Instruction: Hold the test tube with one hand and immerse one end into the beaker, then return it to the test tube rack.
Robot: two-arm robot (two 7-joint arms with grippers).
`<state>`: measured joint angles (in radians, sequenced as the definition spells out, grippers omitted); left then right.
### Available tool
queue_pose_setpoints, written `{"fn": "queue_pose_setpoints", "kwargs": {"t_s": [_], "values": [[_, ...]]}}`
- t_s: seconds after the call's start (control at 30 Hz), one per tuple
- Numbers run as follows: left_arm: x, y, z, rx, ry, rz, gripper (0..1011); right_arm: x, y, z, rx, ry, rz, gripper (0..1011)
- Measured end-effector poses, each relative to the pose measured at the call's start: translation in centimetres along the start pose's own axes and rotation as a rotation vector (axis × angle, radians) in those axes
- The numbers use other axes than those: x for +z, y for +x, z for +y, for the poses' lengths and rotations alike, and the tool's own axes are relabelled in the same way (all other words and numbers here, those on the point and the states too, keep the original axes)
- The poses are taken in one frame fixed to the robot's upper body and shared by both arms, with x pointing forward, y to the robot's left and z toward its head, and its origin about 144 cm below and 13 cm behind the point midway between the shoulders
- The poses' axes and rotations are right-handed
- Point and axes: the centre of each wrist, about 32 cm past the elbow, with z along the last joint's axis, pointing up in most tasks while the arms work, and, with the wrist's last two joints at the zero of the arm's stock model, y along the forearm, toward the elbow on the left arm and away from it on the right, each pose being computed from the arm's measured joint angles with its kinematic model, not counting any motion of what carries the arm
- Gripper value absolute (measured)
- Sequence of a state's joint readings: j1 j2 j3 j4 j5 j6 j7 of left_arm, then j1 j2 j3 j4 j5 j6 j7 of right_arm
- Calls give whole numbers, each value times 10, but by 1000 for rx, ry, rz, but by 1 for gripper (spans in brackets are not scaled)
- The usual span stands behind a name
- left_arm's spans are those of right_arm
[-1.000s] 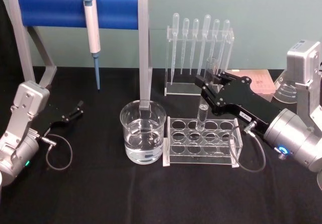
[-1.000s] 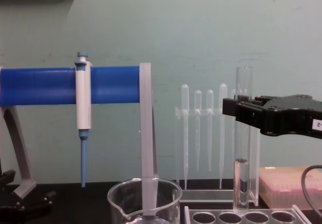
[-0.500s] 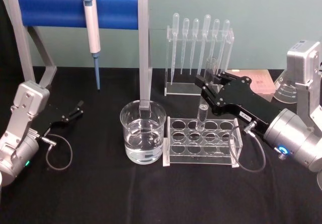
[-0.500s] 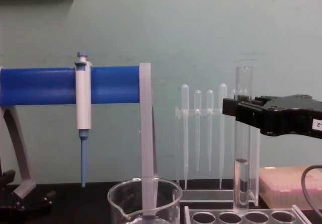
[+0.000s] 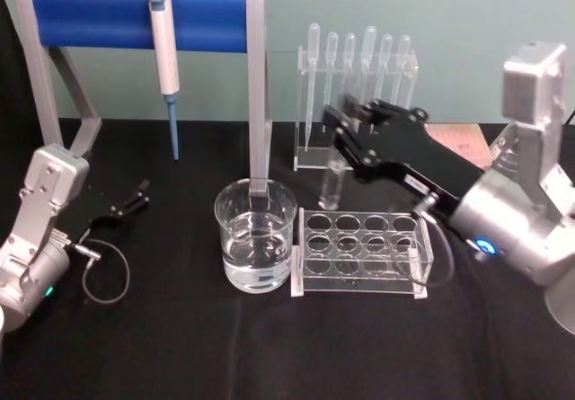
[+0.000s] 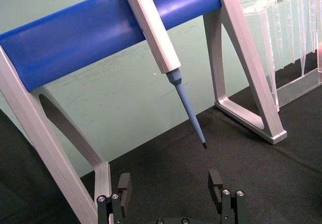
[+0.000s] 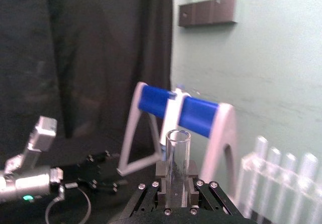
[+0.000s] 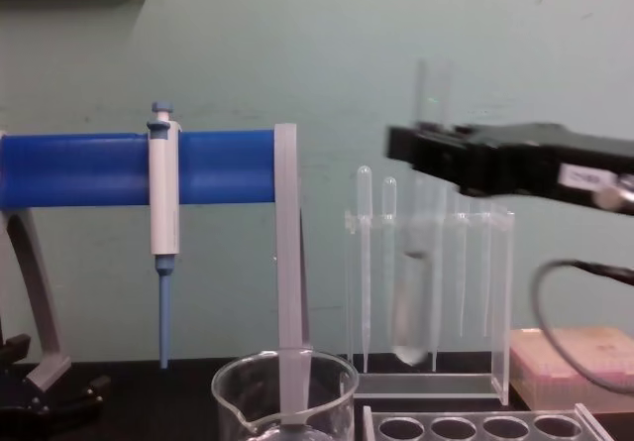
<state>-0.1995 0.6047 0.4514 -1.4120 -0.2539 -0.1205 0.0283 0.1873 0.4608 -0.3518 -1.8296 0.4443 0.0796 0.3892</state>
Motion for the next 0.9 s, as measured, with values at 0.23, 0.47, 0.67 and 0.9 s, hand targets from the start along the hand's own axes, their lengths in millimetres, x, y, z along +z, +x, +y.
{"fn": "queue_pose_setpoints", "kwargs": {"t_s": [0.23, 0.47, 0.67, 0.9], "values": [[0, 0, 0, 0, 0, 0, 1000, 2, -1, 40, 91, 35, 4, 238], [0, 0, 0, 0, 0, 0, 1000, -11, -1, 64, 125, 16, 1, 238], [0, 0, 0, 0, 0, 0, 1000, -34, -3, 72, 134, -20, 21, 238], [0, 0, 0, 0, 0, 0, 1000, -66, -9, 71, 147, -48, 55, 238]]}}
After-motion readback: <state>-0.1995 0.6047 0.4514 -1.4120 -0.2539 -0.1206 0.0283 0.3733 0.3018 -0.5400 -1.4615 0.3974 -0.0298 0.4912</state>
